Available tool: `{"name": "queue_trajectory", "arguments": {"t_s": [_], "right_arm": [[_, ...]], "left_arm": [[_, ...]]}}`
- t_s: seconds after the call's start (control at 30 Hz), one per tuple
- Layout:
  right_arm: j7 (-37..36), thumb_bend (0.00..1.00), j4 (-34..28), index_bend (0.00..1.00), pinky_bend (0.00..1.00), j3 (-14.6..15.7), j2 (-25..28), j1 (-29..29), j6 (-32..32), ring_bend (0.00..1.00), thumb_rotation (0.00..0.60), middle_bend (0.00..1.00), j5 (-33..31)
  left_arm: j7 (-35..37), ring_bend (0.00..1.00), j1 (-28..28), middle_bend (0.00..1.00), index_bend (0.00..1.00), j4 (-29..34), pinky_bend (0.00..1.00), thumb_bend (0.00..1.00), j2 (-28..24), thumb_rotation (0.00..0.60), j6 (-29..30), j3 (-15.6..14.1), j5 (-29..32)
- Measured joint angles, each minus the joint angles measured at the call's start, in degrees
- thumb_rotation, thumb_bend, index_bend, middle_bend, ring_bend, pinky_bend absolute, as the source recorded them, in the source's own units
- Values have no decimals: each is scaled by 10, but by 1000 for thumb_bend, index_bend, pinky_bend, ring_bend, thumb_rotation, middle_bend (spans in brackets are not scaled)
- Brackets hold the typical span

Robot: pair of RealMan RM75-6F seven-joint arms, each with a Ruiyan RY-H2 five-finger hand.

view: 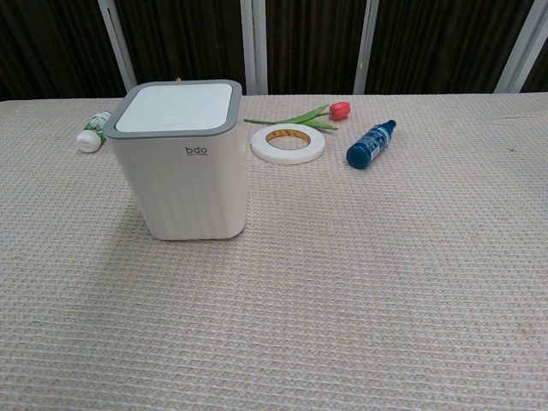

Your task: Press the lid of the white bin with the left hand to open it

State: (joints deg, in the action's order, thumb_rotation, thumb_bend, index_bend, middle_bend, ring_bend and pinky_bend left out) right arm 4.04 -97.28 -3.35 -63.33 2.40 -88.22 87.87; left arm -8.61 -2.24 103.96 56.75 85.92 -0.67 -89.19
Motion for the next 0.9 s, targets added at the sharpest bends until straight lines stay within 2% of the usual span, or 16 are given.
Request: {"name": "queue_trajectory", "arguments": {"t_s": [0.03,0.17,0.27,0.43,0.53,0.73,0.9], "right_arm": [[1,268,0,101,0,0,0,0,1,2,600,19,-2],[6,268,3,101,0,0,-2,2,9,2,600,19,-7],[12,268,4,101,0,0,-6,4,14,2,600,19,-10],[26,268,7,101,0,0,-13,9,25,1,600,19,-15],[34,268,8,101,0,0,-17,12,31,1,600,19,-19],[27,268,4,101,0,5,-14,14,39,2,600,19,-15],[22,268,5,101,0,3,-11,13,37,1,600,19,-17]], "left_arm": [[1,80,-2,88,71,-1,248,155,0,600,-2,0,-2],[12,172,-22,174,71,-8,348,188,2,600,-12,10,-13],[18,265,-49,291,72,-8,423,230,0,600,-28,27,-21],[15,489,-109,578,134,10,587,359,-10,600,-65,63,-39],[0,585,-140,696,167,30,652,446,-15,600,-93,78,-50],[-55,750,-169,893,187,85,739,634,-19,600,-127,93,-43],[-115,785,-188,931,201,140,758,703,-24,600,-163,98,-16]]}}
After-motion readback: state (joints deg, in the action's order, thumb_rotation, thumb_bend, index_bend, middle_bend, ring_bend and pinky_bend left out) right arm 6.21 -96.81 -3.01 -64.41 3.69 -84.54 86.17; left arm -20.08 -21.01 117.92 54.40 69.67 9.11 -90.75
